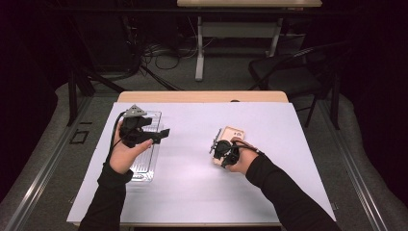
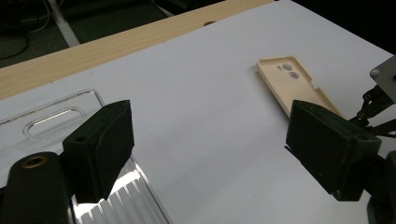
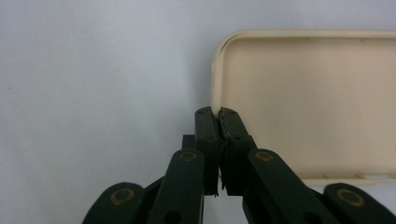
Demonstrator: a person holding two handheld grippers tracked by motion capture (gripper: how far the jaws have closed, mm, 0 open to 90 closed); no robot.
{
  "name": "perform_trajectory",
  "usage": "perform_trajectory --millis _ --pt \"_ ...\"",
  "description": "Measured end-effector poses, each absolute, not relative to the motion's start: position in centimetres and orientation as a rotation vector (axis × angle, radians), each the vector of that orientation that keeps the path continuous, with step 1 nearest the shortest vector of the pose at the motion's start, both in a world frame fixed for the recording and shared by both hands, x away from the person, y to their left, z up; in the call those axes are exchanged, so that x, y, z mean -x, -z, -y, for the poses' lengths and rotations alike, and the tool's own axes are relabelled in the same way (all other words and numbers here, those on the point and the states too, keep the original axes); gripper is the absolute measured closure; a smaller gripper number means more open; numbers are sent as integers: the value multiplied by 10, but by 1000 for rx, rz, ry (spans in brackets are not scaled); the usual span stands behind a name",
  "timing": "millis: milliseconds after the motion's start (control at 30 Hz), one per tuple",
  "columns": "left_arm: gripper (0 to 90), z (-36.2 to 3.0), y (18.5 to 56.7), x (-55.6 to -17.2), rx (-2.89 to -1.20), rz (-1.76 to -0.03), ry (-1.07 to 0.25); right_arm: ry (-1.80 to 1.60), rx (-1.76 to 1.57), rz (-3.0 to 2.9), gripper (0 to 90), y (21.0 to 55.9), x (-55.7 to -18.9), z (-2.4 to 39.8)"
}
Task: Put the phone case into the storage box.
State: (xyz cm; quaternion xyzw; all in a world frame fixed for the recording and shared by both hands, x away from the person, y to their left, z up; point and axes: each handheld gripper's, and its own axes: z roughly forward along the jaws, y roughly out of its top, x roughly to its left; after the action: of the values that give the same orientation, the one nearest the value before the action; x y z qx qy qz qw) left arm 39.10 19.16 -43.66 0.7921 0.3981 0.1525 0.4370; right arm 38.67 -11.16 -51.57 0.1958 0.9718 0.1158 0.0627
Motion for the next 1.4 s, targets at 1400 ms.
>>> perform_trajectory --millis 1400 --pt "161 -169 433 -374 -1959 -936 -364 -787 -392 -2556 883 494 -341 128"
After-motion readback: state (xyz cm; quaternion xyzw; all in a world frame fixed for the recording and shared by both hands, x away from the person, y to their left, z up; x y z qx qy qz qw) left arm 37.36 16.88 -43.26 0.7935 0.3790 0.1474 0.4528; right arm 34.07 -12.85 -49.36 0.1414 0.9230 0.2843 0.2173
